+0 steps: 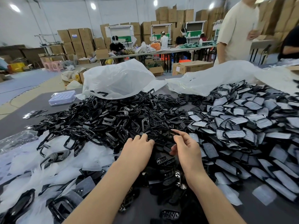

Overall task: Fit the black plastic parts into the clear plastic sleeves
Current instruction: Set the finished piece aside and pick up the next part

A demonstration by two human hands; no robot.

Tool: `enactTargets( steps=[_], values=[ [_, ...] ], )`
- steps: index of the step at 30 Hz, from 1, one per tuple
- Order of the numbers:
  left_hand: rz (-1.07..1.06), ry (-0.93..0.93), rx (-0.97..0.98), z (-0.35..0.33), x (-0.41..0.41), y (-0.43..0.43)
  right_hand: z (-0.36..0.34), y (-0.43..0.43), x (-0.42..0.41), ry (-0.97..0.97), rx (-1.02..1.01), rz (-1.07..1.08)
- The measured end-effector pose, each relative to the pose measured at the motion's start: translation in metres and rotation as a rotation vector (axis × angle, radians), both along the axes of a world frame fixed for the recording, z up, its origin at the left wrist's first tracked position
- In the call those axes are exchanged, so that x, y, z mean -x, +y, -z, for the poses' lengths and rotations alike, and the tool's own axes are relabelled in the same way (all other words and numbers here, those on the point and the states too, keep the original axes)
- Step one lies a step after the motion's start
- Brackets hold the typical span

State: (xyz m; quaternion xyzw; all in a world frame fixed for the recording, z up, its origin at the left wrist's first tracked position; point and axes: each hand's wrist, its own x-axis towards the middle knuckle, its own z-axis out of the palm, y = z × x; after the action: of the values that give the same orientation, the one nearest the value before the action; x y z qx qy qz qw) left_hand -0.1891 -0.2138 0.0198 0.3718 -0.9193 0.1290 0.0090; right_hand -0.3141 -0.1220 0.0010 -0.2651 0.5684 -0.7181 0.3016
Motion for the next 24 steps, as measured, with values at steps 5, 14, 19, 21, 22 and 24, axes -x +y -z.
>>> enactTargets(
  steps=[5, 14, 19, 21, 22, 24],
  values=[
    [-0.007, -0.179, -0.119, -0.013, 0.000, 0.001, 0.000, 0.003, -0.004, 0.081, -0.008, -0.019],
    [-0.029, -0.100, -0.293, -0.025, -0.023, 0.011, 0.002, 0.002, -0.008, 0.165, -0.044, -0.027],
    [0.033, 0.614, -0.358, -0.010, -0.040, 0.033, 0.003, 0.002, -0.009, 0.195, -0.051, -0.022],
    [0.001, 0.935, -0.513, -0.005, -0.043, 0.044, 0.003, 0.002, -0.010, 0.187, -0.042, -0.026],
    [0.009, 1.041, -0.572, -0.001, -0.044, 0.048, 0.003, 0.001, -0.010, 0.188, -0.041, -0.031],
    [0.025, 1.176, -0.657, 0.006, -0.046, 0.055, 0.004, 0.001, -0.012, 0.205, -0.047, -0.047]
  ],
)
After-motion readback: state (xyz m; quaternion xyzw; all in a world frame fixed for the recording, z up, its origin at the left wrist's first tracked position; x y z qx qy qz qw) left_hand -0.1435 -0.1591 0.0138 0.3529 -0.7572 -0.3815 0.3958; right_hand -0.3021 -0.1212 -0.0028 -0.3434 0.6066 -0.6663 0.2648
